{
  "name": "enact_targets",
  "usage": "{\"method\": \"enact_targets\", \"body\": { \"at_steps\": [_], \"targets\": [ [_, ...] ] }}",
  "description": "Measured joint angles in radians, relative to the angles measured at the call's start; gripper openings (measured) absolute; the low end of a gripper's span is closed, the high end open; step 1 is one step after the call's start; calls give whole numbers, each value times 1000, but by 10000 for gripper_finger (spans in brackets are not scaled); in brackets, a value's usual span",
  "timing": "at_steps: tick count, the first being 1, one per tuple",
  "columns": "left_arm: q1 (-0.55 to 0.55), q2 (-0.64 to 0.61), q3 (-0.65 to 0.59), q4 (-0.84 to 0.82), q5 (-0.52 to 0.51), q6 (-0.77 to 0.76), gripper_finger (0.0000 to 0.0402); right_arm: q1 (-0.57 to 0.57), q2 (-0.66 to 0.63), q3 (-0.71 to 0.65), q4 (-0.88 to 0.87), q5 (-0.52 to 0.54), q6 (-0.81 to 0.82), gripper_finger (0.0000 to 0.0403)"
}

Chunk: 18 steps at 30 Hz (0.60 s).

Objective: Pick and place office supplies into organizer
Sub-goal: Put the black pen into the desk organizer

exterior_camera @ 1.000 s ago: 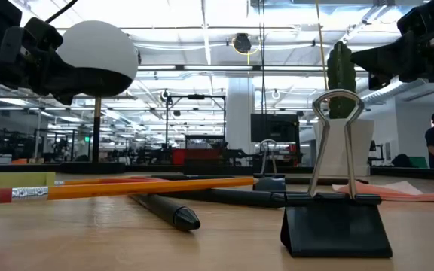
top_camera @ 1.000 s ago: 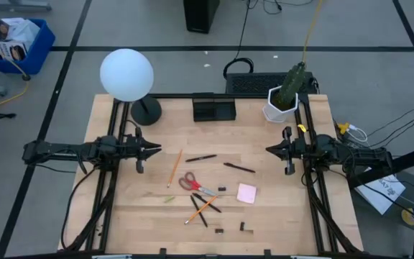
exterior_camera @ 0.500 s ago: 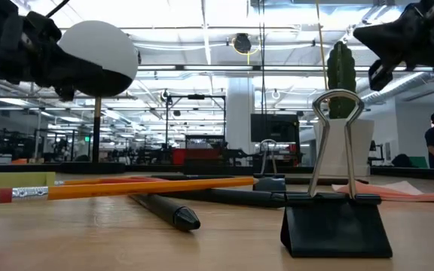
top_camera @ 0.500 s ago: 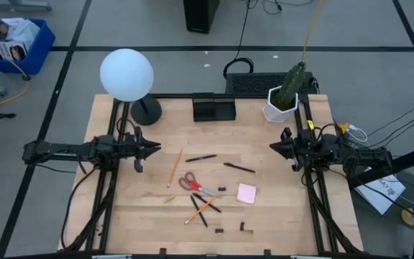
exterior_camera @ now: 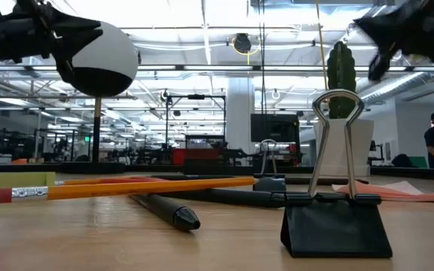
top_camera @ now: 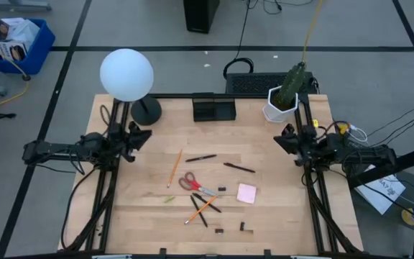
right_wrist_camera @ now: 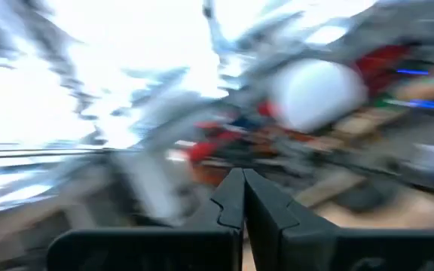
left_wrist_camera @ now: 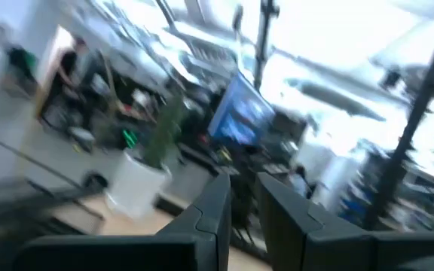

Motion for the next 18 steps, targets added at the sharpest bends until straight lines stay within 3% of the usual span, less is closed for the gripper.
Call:
{"method": "enact_targets", "body": {
  "at_steps": [3,6,10,14,18],
  "targets": [
    [0,0,0,40,-106,13,70,43,73,0,173,-90,-32,0],
    [0,0,0,20,-121,25,70,79,170,3,243,-7,-69,0],
    [0,22,0,-3,-131,65,70,103,347,48,261,60,-103,0],
    [0,52,0,2,-220,23,70,130,570,143,271,-39,-124,0],
    [0,74,0,4,-296,8,70,152,797,254,224,-69,-139,0]
  ]
}}
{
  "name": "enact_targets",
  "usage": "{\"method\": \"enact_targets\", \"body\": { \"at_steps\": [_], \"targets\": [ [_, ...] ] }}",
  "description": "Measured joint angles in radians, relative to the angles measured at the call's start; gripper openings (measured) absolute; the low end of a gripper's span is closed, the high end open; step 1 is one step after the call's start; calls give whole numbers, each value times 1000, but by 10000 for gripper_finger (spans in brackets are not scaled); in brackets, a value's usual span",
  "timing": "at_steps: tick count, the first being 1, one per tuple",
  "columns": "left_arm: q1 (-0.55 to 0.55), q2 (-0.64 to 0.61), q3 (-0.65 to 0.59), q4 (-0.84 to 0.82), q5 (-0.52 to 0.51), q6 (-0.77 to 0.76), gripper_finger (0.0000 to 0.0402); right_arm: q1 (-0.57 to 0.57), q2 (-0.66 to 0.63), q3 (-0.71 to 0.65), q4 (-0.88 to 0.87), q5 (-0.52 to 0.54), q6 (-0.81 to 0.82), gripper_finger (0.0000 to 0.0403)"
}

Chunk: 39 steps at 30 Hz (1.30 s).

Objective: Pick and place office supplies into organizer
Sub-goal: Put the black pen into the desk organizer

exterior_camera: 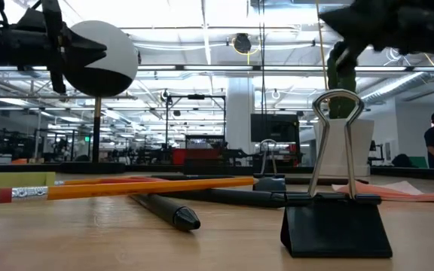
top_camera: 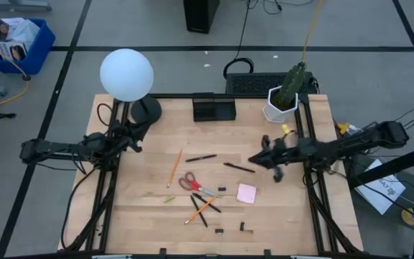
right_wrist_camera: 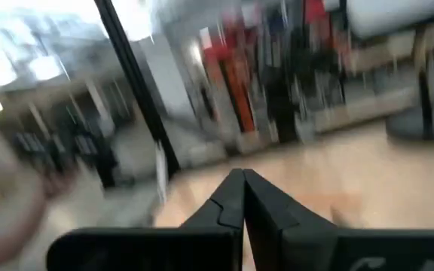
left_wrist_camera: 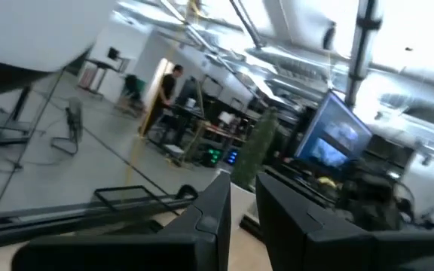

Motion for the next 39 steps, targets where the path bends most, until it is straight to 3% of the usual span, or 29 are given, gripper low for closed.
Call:
{"method": "enact_targets", "body": {
  "at_steps": [9,13,17,26,39],
  "targets": [
    [0,14,-1,-34,21,-19,70,-6,302,156,-94,1,-102,0],
    [0,32,0,-37,37,-38,70,-7,395,294,-428,19,-113,6],
    [0,35,0,-38,42,-58,70,-8,468,407,-692,56,-100,37],
    [0,35,0,-46,86,-45,70,-28,453,462,-983,60,-78,122],
    [0,35,-1,-59,90,-19,70,-27,452,423,-1046,116,-48,99]
  ]
}}
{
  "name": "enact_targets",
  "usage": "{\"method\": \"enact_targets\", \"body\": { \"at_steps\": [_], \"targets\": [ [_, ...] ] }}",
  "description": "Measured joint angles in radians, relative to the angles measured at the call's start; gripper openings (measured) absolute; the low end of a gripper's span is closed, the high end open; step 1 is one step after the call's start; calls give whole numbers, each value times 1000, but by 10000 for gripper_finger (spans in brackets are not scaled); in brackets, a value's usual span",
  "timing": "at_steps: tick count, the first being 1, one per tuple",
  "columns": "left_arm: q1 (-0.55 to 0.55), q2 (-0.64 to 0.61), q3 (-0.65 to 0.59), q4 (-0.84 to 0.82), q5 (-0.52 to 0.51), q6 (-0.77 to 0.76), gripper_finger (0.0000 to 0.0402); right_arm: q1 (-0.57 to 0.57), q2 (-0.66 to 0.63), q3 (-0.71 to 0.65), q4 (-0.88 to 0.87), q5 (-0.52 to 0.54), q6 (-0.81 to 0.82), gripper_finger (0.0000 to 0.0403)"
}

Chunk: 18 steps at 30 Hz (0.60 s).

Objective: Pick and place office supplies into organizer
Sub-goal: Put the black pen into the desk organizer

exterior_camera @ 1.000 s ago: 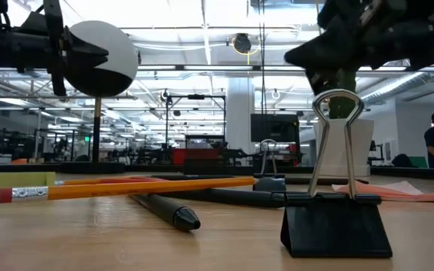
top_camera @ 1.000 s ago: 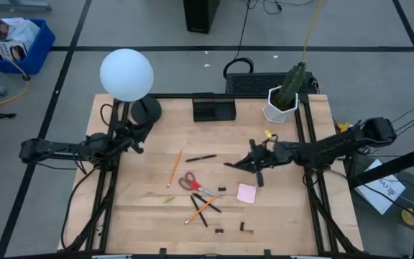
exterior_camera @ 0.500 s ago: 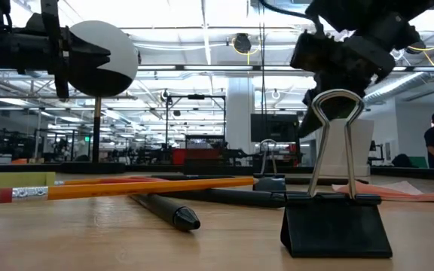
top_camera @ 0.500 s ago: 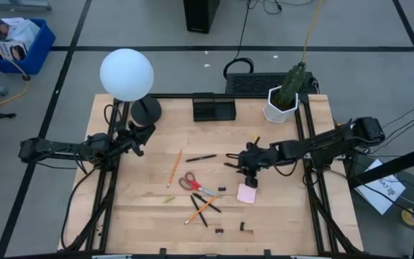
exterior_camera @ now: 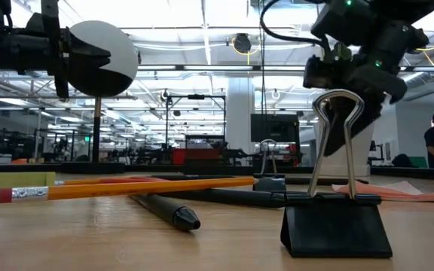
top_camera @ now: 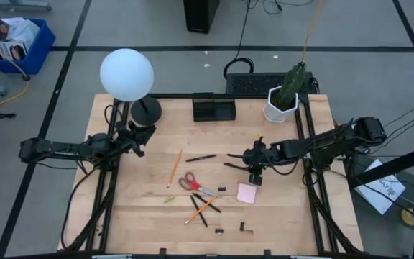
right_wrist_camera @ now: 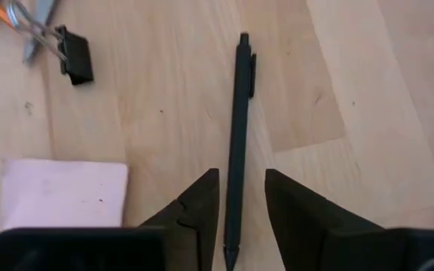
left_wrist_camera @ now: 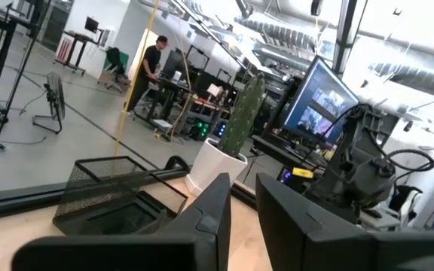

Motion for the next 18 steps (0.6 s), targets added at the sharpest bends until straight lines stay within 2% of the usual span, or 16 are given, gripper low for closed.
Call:
{"method": "enact_targets", "body": {
  "at_steps": [10,18],
  "targets": [
    [0,0,0,0,-4,-7,70,2,-5,-107,66,17,56,91],
    [0,0,0,0,-4,-5,70,55,0,-183,227,17,50,89]
  ]
}}
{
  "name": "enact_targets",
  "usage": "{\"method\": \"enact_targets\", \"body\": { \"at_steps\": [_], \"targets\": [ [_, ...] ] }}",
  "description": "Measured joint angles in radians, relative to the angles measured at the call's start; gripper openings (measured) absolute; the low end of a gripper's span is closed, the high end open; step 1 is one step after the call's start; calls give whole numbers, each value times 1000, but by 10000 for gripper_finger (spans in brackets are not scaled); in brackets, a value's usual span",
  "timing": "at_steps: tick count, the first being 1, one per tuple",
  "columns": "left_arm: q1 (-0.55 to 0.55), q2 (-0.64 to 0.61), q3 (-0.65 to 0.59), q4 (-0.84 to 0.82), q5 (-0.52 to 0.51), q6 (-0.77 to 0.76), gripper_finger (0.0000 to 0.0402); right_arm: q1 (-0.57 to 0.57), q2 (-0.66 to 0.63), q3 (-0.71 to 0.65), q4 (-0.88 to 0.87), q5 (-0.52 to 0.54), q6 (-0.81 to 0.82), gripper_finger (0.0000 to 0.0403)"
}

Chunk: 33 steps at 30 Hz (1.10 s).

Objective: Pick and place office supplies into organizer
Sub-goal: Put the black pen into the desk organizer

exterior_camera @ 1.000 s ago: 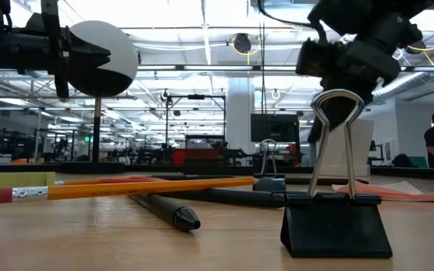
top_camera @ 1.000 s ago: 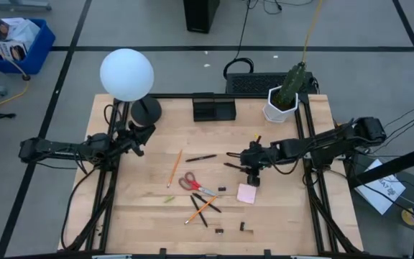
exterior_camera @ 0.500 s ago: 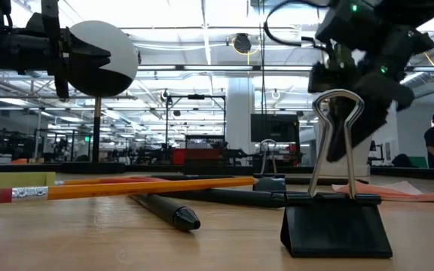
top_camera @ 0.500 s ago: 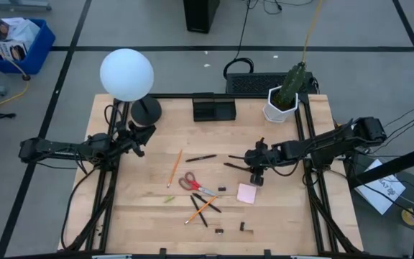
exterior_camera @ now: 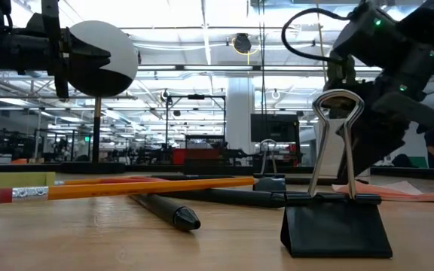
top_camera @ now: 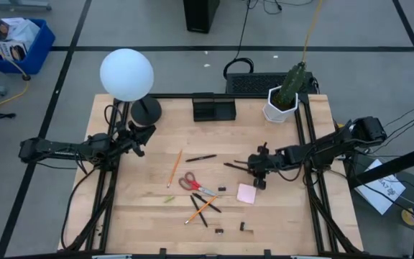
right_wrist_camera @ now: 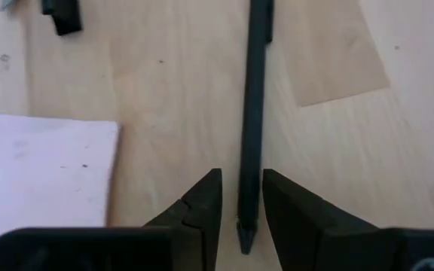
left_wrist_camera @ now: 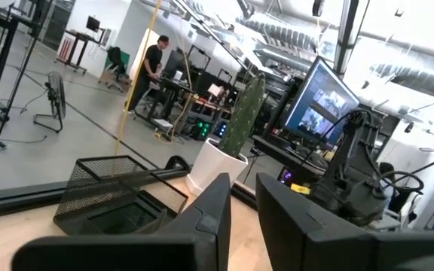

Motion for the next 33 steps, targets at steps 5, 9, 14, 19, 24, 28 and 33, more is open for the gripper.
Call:
{"method": "enact_targets", "body": {
  "at_steps": [5,9,14,19,24,28,33],
  "targets": [
    [0,0,0,0,0,3,70,39,13,-8,6,60,-3,88],
    [0,0,0,-1,0,5,70,58,49,-8,15,93,-35,88],
    [0,0,0,-1,2,5,70,64,108,-4,23,140,-32,88],
    [0,-1,0,20,1,-7,70,63,146,-5,25,147,-21,72],
    [0,0,0,21,9,-9,70,62,147,-6,24,147,-13,21],
    [0,0,0,21,25,-2,70,62,148,-6,21,158,16,19],
    [0,0,0,27,101,-3,70,62,144,-7,49,195,27,23]
  ]
}}
